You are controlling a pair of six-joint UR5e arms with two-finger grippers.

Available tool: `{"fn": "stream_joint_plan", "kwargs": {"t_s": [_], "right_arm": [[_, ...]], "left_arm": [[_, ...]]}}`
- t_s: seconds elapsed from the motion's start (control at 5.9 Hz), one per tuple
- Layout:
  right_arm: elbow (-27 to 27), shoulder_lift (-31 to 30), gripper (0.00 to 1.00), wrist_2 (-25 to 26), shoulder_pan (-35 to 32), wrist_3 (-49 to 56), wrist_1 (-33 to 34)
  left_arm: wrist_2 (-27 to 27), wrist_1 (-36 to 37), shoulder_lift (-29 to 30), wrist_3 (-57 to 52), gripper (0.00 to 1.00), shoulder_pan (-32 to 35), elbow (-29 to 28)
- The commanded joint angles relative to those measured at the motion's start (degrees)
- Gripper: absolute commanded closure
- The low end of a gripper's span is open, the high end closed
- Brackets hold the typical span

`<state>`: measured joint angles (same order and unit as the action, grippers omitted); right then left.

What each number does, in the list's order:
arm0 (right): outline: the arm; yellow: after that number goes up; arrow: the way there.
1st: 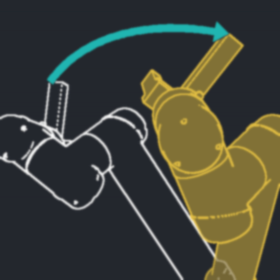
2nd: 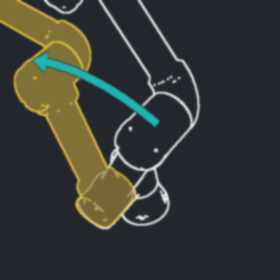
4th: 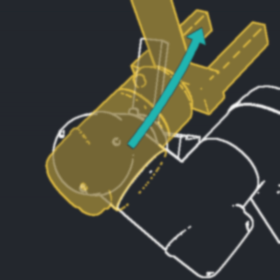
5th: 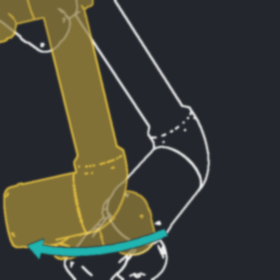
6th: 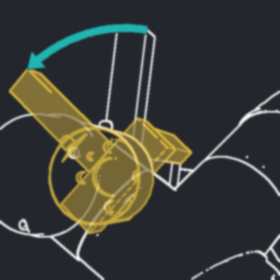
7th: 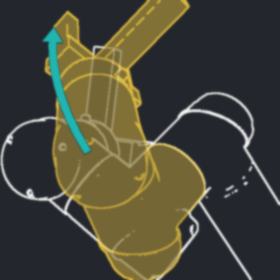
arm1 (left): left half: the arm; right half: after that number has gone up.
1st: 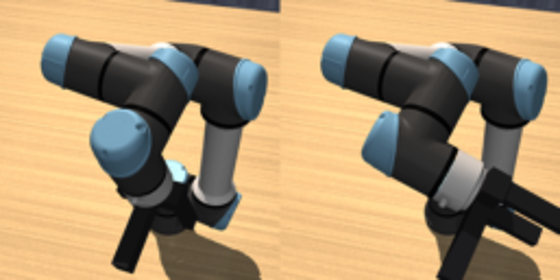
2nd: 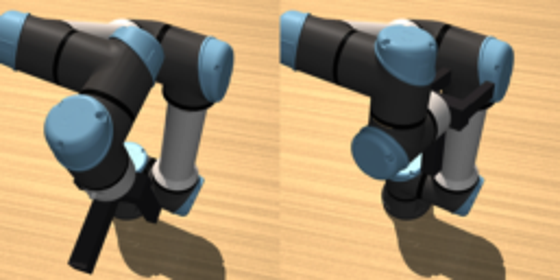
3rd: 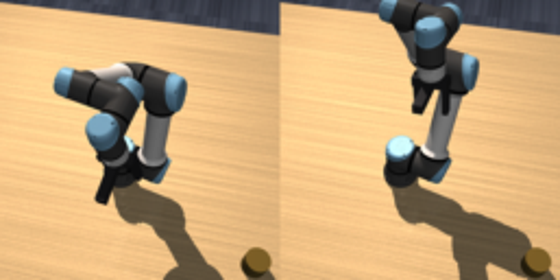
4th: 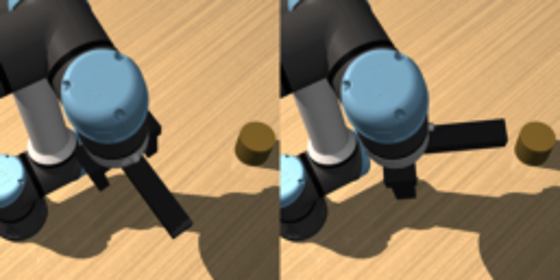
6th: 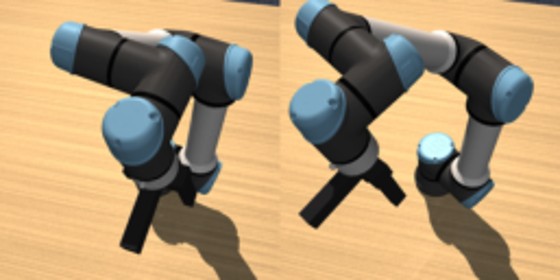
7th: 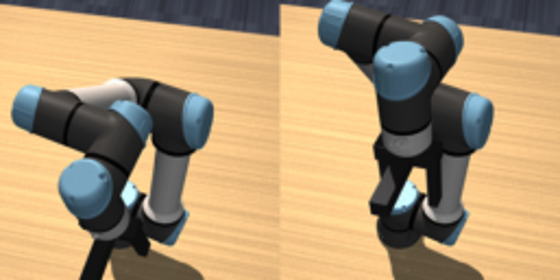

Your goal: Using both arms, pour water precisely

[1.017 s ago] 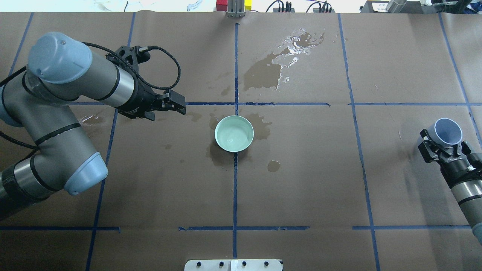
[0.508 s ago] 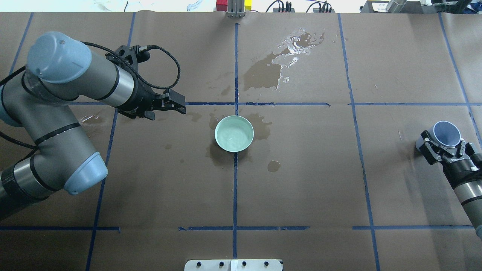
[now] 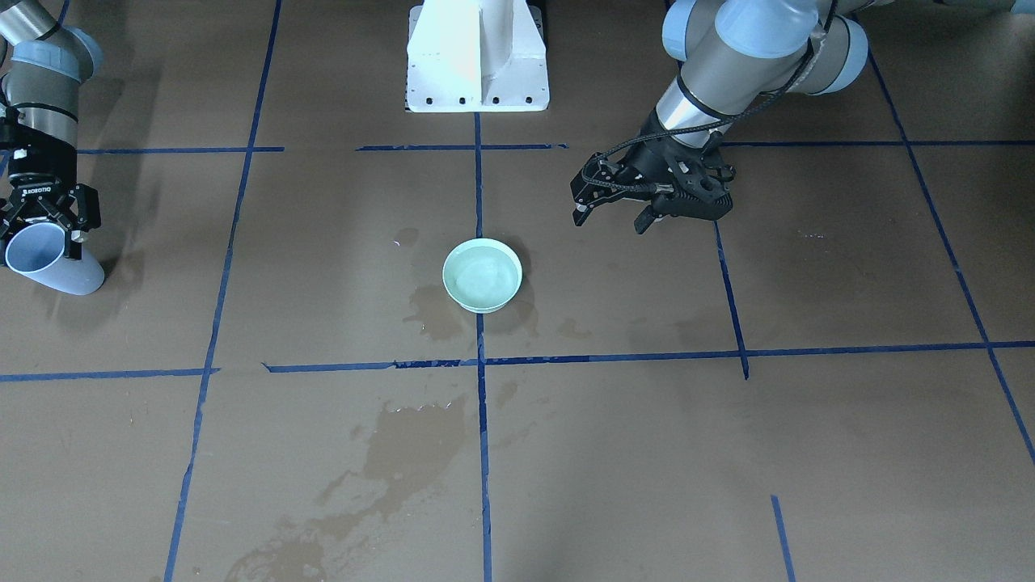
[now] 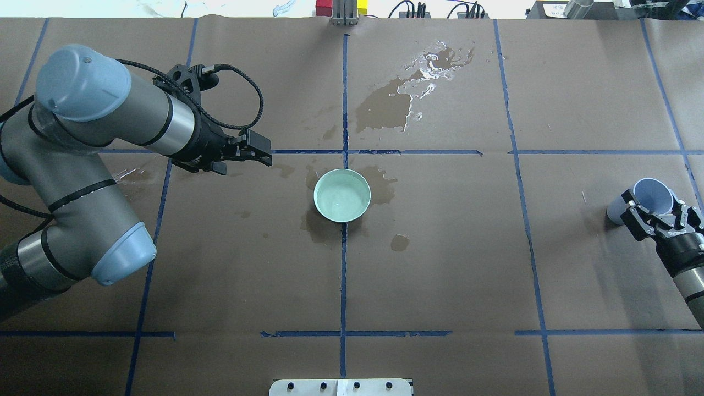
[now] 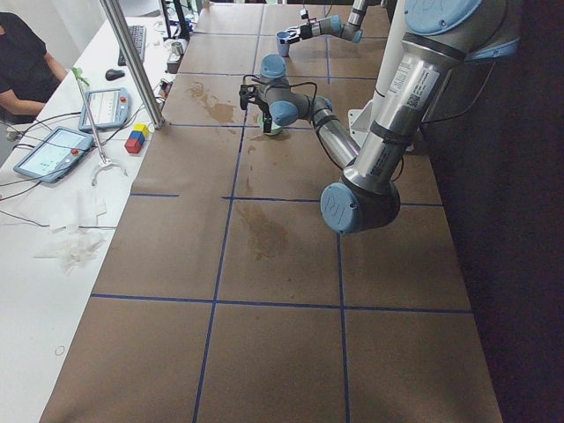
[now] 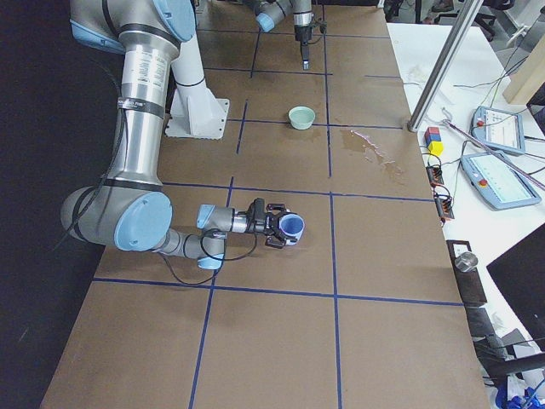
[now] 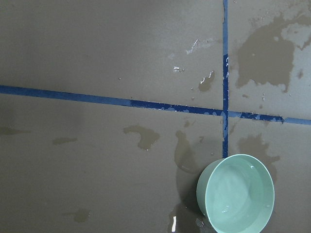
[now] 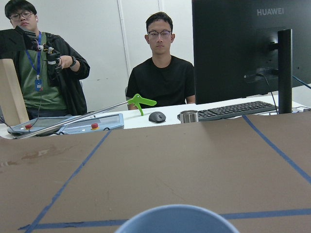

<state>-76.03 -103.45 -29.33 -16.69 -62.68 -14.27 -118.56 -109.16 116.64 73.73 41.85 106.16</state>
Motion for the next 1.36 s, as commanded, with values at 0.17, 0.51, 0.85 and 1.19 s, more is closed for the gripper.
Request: {"fn": "stream_joint_plan", "kwargs": {"t_s": [0.17, 0.51, 0.85, 1.19], "right_arm": [[-0.88, -0.17, 0.0, -0.47, -1.5, 2.92, -3.48], [-1.49, -0.17, 0.0, -3.78, -5.17, 3.53, -3.48], [-2.11, -0.17, 0.0, -12.98, -12.8, 4.06, -3.4], [-2.02, -0.17, 0.0, -28.25, -23.6, 4.06, -3.31]], "left_arm": [[0.0, 0.09, -0.88, 0.01, 0.0, -0.1, 0.72], [0.09, 0.0, -0.71, 2.18, 0.0, -0.97, -0.15], [1.91, 0.09, -0.01, 2.38, 0.0, -3.16, -1.03], [3.08, 0.27, 2.53, 2.55, 0.0, -4.49, -4.36]]}}
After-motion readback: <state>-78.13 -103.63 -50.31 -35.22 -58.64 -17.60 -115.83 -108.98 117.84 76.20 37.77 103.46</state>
